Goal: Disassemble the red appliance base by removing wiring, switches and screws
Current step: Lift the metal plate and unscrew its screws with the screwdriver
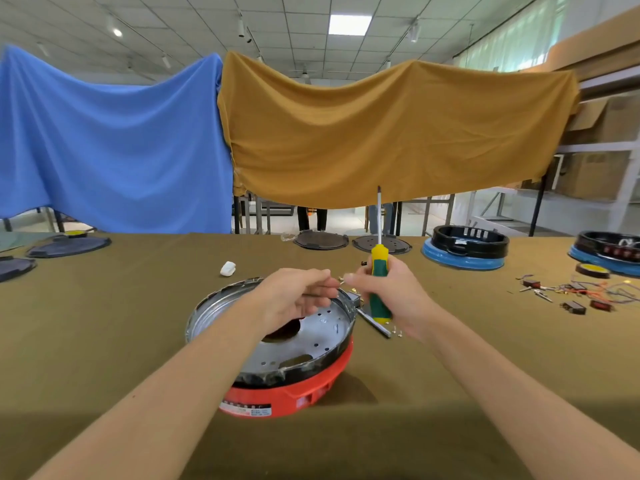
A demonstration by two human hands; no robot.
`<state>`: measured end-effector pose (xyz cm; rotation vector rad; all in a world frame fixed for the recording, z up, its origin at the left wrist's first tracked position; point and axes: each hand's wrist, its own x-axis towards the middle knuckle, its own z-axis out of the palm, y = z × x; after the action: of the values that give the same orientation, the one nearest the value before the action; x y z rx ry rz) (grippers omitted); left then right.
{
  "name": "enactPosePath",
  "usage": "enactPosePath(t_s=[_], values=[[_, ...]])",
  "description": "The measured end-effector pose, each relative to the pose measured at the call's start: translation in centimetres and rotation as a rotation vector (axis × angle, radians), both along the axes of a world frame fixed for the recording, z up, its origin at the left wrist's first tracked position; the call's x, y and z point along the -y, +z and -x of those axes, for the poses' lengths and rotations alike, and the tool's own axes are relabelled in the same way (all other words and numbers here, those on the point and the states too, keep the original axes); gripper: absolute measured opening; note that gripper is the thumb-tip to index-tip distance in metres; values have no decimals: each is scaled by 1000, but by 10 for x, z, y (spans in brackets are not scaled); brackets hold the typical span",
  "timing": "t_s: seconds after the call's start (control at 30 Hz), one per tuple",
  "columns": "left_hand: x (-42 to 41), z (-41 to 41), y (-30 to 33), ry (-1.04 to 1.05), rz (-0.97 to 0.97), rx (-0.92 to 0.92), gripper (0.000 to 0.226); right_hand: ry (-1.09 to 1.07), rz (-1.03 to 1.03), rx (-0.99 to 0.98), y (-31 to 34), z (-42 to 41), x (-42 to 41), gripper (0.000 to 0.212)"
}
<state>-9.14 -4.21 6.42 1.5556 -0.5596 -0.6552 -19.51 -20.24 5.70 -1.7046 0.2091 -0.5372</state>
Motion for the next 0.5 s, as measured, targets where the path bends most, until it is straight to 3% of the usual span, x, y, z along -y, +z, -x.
enactPosePath(t_s=[0.07, 0.2, 0.4, 0.5], values=[[6, 5, -1, 29, -9, -45, 20, -82, 236, 53, -4, 0, -6, 38], [13, 18, 0, 52, 13, -102, 12, -168, 498, 117, -11, -3, -15, 34], [18, 31, 7, 106, -48, -115, 15, -211, 614, 170, -13, -4, -16, 22], [14, 29, 9, 78, -169, 81, 25, -245, 641, 127, -9, -3, -8, 22]])
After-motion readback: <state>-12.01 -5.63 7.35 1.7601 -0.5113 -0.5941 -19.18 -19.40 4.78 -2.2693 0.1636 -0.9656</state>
